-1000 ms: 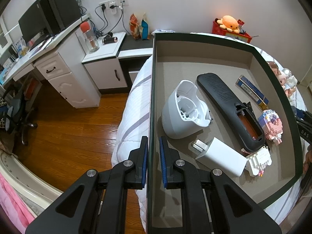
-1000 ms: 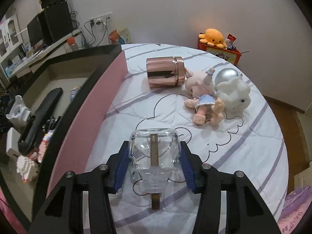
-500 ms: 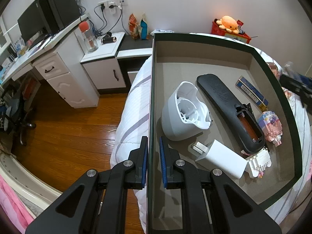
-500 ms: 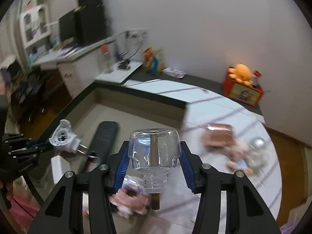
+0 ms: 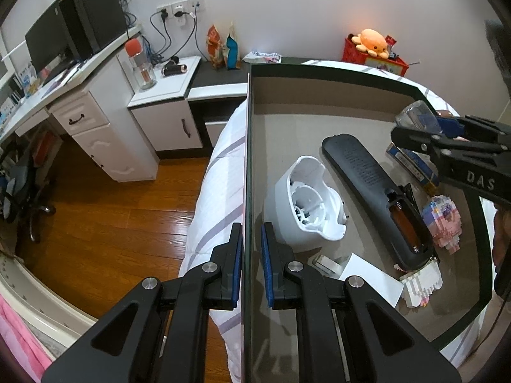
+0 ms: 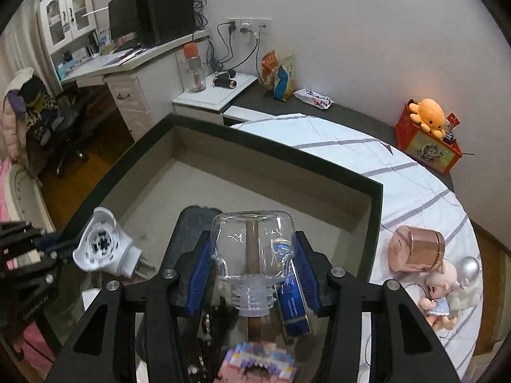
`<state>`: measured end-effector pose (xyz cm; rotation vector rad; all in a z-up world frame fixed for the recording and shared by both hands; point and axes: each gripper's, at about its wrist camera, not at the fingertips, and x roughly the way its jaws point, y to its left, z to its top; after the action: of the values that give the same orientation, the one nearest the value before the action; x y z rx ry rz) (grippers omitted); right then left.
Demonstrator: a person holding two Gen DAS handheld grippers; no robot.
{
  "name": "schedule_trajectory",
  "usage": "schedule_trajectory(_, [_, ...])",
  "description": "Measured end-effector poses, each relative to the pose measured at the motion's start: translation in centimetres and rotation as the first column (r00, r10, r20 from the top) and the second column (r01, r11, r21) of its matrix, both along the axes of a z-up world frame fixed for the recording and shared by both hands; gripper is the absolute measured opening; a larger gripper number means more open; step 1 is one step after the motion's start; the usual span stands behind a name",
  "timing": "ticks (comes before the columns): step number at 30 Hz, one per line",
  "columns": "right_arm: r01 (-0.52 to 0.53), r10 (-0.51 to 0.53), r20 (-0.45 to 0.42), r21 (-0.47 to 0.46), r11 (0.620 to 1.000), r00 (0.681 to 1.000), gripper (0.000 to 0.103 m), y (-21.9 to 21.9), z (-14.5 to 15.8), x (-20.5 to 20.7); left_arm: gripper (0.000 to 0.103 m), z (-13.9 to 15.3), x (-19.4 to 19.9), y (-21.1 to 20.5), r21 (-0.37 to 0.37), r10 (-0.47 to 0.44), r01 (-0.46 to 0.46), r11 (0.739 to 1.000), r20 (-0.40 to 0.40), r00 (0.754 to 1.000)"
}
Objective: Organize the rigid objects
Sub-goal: 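Carry the glass bottle into the tray and release it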
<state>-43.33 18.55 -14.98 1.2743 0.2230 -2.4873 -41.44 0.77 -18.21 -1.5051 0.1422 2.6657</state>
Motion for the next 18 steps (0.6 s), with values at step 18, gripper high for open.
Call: schedule_trajectory(18, [0.111, -0.117, -0.141, -0.049, 0.993, 0.983, 0.067, 4.2, 3.7, 2.5, 0.01, 0.2, 0.8, -0.1, -0.013, 0.012, -0.012, 1.0, -0.003, 1.0])
